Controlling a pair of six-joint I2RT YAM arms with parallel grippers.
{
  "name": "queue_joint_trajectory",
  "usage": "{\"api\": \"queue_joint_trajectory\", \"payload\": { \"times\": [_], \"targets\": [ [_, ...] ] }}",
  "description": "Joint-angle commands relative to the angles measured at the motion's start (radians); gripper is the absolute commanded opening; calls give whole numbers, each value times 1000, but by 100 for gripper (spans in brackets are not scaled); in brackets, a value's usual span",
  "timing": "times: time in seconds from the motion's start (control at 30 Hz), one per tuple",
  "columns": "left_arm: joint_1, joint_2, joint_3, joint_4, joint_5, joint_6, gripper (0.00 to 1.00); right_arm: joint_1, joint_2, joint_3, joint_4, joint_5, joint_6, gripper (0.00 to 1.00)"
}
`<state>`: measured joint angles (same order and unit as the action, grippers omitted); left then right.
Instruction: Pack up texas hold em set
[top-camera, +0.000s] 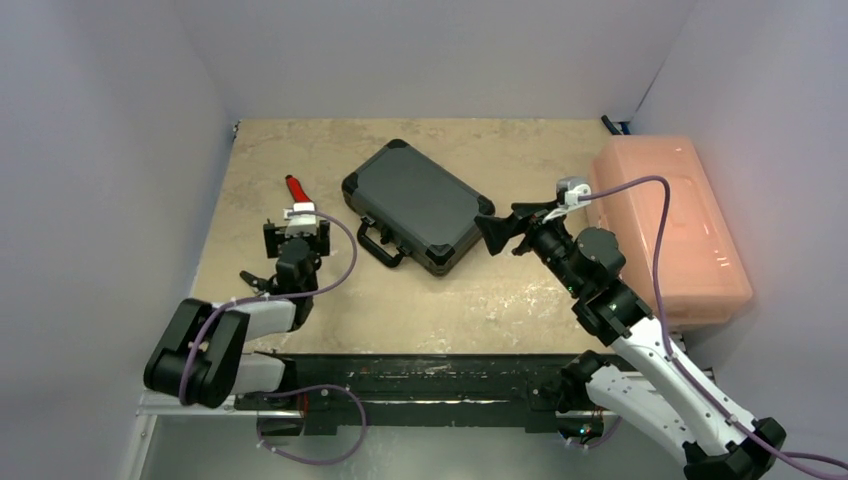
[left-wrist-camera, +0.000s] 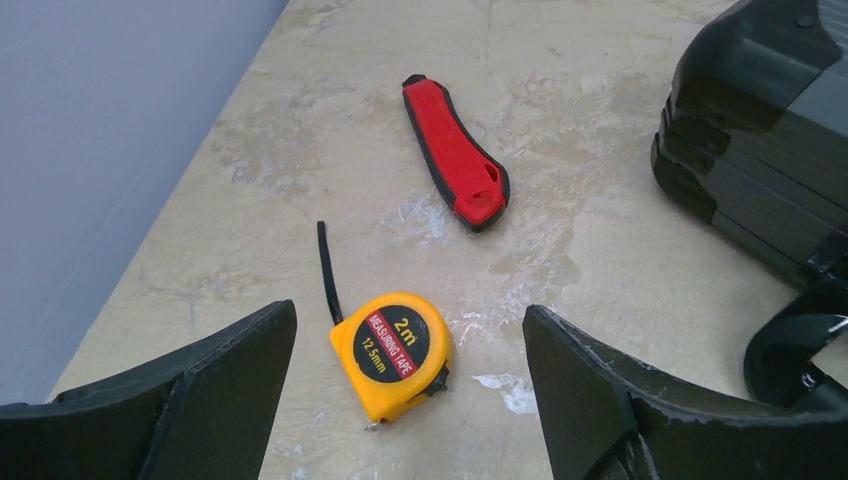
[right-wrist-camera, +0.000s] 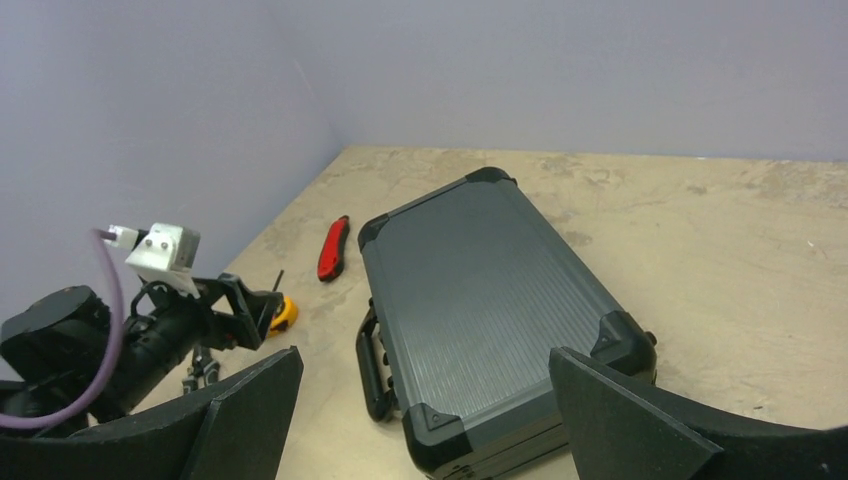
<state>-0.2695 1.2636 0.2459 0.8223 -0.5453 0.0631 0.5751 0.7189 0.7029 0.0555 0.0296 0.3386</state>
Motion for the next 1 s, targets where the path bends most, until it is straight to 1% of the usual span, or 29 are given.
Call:
{"api": "queue_joint_trajectory", "payload": {
  "times": [0.0, 0.03, 0.1, 0.13, 0.2, 0.23, 0.27, 0.3, 0.33, 0.37, 0.4, 0.43, 0.47, 0.5, 0.57, 0.6, 0.67, 0.73, 0.83, 0.97],
  "targets": [
    [40, 55, 3, 237, 58, 34, 84, -1, -16, 59, -31, -24, -16, 99],
    [63, 25, 14, 159, 107, 1, 83, -2, -18, 60, -36, -19, -19, 99],
    [82, 69, 9, 243, 125, 13, 84, -2, -23, 60, -39, -10, -24, 99],
    [83, 69, 15, 227, 131, 9, 85, -1, -24, 58, -38, -9, -26, 99],
    [107, 36, 30, 134, 171, -27, 86, -1, -24, 55, -32, -6, -27, 99],
    [120, 54, 28, 152, 177, -38, 86, -1, -24, 52, -27, -6, -26, 99],
    [130, 95, 19, 209, 171, -49, 86, -1, -24, 50, -22, -10, -24, 99],
    [133, 139, 25, 270, 137, -32, 86, -2, -23, 47, -17, -15, -21, 99],
    [133, 114, 35, 215, 141, -50, 88, -2, -23, 44, -13, -21, -17, 99],
    [135, 80, 47, 123, 151, -89, 89, -1, -22, 43, -11, -24, -14, 99],
    [139, 95, 40, 165, 150, -81, 88, -1, -22, 42, -12, -26, -12, 99],
    [138, 126, 29, 241, 142, -69, 88, -1, -23, 41, -13, -26, -12, 99],
    [138, 117, 30, 215, 143, -73, 97, -2, -23, 40, -11, -26, -10, 99],
    [138, 87, 41, 143, 144, -87, 100, -1, -23, 38, -12, -26, -10, 99],
    [139, 118, 29, 228, 139, -70, 100, -1, -24, 38, -12, -22, -10, 99],
    [138, 115, 23, 230, 132, -73, 100, -1, -25, 40, -14, -18, -10, 99],
    [138, 98, 42, 166, 134, -84, 100, -1, -27, 40, -12, -13, -10, 99],
    [139, 110, 32, 207, 132, -79, 100, -1, -28, 40, 2, -25, -17, 99],
    [139, 106, 36, 189, 131, -83, 100, -1, -40, 28, 35, -73, -31, 99],
    [140, 107, 34, 195, 133, -82, 100, -1, -36, 29, 42, -38, -41, 99]
  ]
}}
